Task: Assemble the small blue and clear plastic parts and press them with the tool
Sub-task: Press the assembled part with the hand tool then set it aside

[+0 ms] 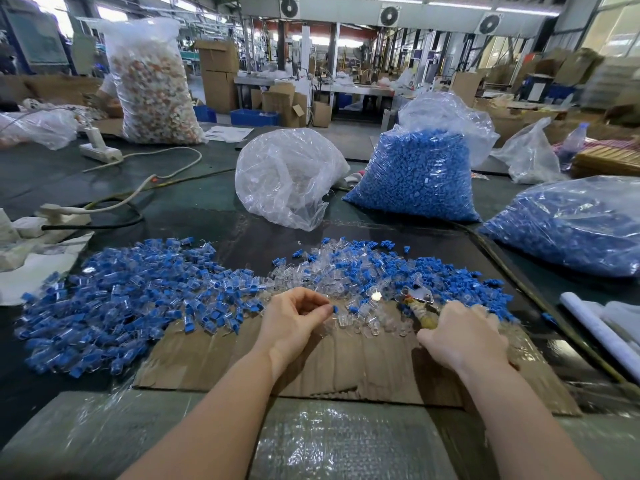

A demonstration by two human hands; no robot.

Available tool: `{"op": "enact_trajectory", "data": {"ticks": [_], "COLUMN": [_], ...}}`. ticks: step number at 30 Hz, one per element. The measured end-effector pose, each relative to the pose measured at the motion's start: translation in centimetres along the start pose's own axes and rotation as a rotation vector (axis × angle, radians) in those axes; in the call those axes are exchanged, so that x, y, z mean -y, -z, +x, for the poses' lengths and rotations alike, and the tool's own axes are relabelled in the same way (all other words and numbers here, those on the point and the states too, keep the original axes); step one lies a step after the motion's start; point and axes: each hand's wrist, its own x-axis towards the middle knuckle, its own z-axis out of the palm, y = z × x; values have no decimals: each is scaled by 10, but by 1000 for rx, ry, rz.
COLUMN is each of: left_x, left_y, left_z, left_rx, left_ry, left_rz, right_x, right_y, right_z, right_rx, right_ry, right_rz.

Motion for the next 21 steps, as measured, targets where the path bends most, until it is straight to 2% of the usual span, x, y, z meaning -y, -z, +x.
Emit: {"op": "enact_trajectory", "data": {"ticks": [3,5,9,12,15,21], "left_x": [-2,-4,-9,-11,-11,-9], "left_y": [0,1,0,-2,-2,0], "left_z": [4,6,11,14,16,18], "left_rx": [-43,-74,-97,-109,-107,-111], "left_ry": [57,129,249,283,306,344], "left_rz": [-47,-164,-354,-391,-419,-435], "right_x": [2,7,22,32,38,39], "right_y": [6,10,20,21,19,21], "right_z": [-3,-8,-26,-38,-42,-45], "right_rx": [-46,-26,194,388,456,478], "right_ry": [58,151,343,396,399,409], "right_rz": [43,139,450,568,627,586]}}
